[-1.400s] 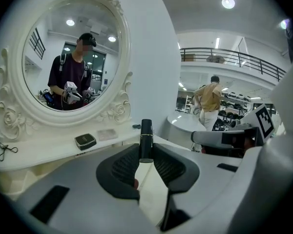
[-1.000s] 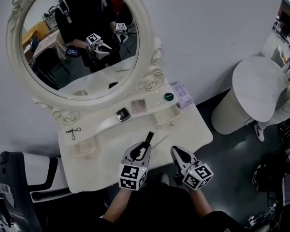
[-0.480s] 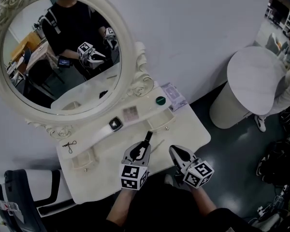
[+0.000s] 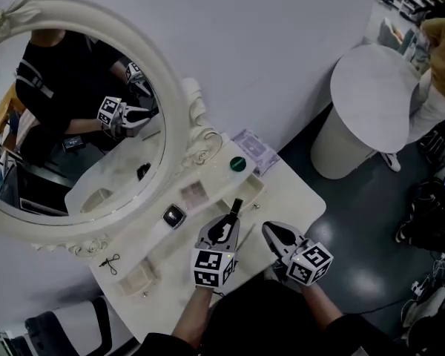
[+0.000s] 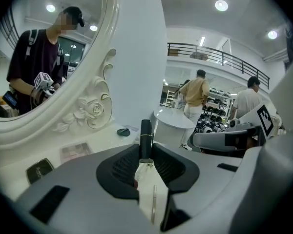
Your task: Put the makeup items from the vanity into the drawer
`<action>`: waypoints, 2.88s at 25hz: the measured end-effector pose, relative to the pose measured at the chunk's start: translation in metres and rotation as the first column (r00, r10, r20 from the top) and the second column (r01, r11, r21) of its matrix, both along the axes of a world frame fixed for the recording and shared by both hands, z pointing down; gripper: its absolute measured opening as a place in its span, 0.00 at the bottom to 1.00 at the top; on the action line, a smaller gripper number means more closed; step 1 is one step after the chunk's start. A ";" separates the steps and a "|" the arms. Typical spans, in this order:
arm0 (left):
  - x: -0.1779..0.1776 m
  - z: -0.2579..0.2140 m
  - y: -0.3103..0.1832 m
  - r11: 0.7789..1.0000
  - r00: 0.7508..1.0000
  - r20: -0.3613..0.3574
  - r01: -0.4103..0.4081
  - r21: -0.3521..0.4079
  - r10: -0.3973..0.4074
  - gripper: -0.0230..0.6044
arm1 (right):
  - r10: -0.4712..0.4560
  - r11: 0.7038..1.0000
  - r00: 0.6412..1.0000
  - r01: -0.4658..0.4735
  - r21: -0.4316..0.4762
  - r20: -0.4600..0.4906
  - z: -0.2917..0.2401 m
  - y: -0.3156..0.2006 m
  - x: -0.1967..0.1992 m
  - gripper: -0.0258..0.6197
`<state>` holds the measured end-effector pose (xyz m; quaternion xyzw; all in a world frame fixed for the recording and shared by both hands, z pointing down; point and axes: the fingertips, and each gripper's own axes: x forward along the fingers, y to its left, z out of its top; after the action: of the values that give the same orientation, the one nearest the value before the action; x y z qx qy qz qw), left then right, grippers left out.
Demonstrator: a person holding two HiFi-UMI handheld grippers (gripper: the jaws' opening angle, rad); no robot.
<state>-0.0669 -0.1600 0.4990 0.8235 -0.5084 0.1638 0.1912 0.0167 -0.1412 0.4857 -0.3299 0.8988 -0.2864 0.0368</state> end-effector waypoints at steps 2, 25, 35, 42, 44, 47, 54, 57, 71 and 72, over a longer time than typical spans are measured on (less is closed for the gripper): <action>0.002 0.007 -0.006 0.999 0.999 -0.029 -0.027 -0.020 0.026 0.20 | 0.023 1.000 1.000 -0.023 -0.007 -0.018 0.003 -0.007 -0.001 0.08; 0.025 0.064 -0.067 0.985 0.986 0.127 -0.095 -0.141 0.113 0.20 | -0.020 0.997 0.999 0.018 -0.073 -0.026 0.032 -0.045 0.018 0.08; 0.031 0.095 -0.085 0.975 0.967 0.215 -0.097 -0.199 0.140 0.20 | -0.027 0.992 1.000 0.026 -0.123 -0.011 0.056 -0.047 0.036 0.08; 0.032 0.102 -0.085 0.980 0.967 0.226 -0.081 -0.181 0.121 0.21 | -0.027 0.992 1.000 0.026 -0.123 -0.008 0.060 -0.046 0.043 0.08; 0.032 0.101 -0.083 0.980 0.968 0.220 -0.076 -0.185 0.117 0.21 | -0.029 0.993 1.000 0.029 -0.119 -0.005 0.060 -0.046 0.043 0.08; 0.031 0.091 -0.082 0.983 0.968 0.228 -0.065 -0.170 0.103 0.21 | -0.033 0.993 0.999 0.033 -0.113 -0.005 0.056 -0.047 0.043 0.08; 0.034 0.065 -0.070 0.992 0.978 0.197 -0.051 -0.114 0.073 0.21 | -0.043 0.996 0.999 0.043 -0.076 -0.002 0.038 -0.043 0.044 0.08; 0.037 0.047 -0.061 0.996 0.984 0.167 -0.043 -0.080 0.056 0.17 | -0.058 0.997 0.998 0.058 -0.055 0.000 0.026 -0.040 0.042 0.08; 0.046 -0.007 -0.009 0.988 0.988 0.040 0.148 0.045 -0.150 0.06 | -0.203 0.978 0.979 0.202 0.047 0.012 -0.014 -0.026 0.042 0.08; 0.046 -0.008 -0.007 0.985 0.985 0.038 0.164 0.051 -0.166 0.06 | -0.215 0.975 0.977 0.214 0.050 0.010 -0.015 -0.025 0.042 0.08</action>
<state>-0.0211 -0.1667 0.4906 0.7793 -0.5825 0.1525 0.1737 0.0588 -0.1665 0.4710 -0.2278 0.9355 -0.2693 0.0203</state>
